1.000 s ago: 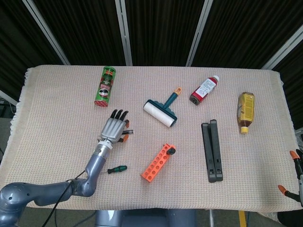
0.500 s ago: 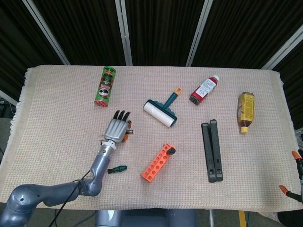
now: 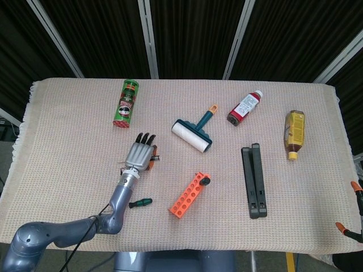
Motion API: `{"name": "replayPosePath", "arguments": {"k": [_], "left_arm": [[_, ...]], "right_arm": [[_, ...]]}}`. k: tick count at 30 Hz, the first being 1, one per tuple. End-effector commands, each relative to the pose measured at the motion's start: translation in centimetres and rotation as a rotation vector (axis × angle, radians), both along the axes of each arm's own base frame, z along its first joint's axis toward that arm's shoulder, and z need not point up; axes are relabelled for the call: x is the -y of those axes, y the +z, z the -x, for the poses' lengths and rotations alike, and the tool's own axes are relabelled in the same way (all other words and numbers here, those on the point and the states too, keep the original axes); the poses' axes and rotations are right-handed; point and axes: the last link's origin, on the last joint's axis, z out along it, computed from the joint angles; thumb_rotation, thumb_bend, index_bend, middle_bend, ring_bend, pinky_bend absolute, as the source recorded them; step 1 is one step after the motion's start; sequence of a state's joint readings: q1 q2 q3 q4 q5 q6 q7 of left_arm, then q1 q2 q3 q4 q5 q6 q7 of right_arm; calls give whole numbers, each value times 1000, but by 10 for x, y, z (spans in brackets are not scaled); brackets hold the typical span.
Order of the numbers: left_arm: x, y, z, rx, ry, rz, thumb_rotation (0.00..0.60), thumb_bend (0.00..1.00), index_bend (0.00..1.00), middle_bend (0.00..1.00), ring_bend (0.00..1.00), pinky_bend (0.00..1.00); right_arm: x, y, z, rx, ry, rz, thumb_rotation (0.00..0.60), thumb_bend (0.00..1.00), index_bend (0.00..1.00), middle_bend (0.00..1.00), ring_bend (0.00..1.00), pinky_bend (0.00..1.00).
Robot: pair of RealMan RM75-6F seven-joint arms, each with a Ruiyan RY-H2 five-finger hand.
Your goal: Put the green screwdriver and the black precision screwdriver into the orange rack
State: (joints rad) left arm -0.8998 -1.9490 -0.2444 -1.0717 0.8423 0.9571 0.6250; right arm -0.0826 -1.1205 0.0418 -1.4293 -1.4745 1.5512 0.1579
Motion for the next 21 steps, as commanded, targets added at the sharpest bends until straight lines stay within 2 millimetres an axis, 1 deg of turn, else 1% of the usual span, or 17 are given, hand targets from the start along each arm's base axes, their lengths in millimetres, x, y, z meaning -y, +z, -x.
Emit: {"name": "replayPosePath", "arguments": {"k": [1,6,8,10,14,20,21], "left_arm": [[0,0,1,0,6,-2,600,408,463,74,0,0],[-2,1,0,41,21,0,600,518,505,101,0,0],[-2,3,-3,83,28,-6,600,556,531,120,0,0],[-2,6,-5,115,30,-11,600,567,551,136,0,2],[-1,17,-14,236,43,-9,600,569,571,156,0,6],[5,42,-27,454,54,31,600,569,574,170,0,10],[8,48,-31,516,57,43,600,569,575,174,0,10]], "right_arm": [[0,0,0,0,0,0,600,0,0,0,0,0],[0,-1,1,0,-5,-3,600,0,0,0,0,0],[0,-1,1,2,-6,-1,600,0,0,0,0,0],[0,0,1,2,-5,0,600,0,0,0,0,0],[0,-1,0,3,-3,-2,600,0,0,0,0,0],[1,-2,-1,2,4,-6,600,0,0,0,0,0],[1,-2,-1,2,5,-7,600,0,0,0,0,0]]}}
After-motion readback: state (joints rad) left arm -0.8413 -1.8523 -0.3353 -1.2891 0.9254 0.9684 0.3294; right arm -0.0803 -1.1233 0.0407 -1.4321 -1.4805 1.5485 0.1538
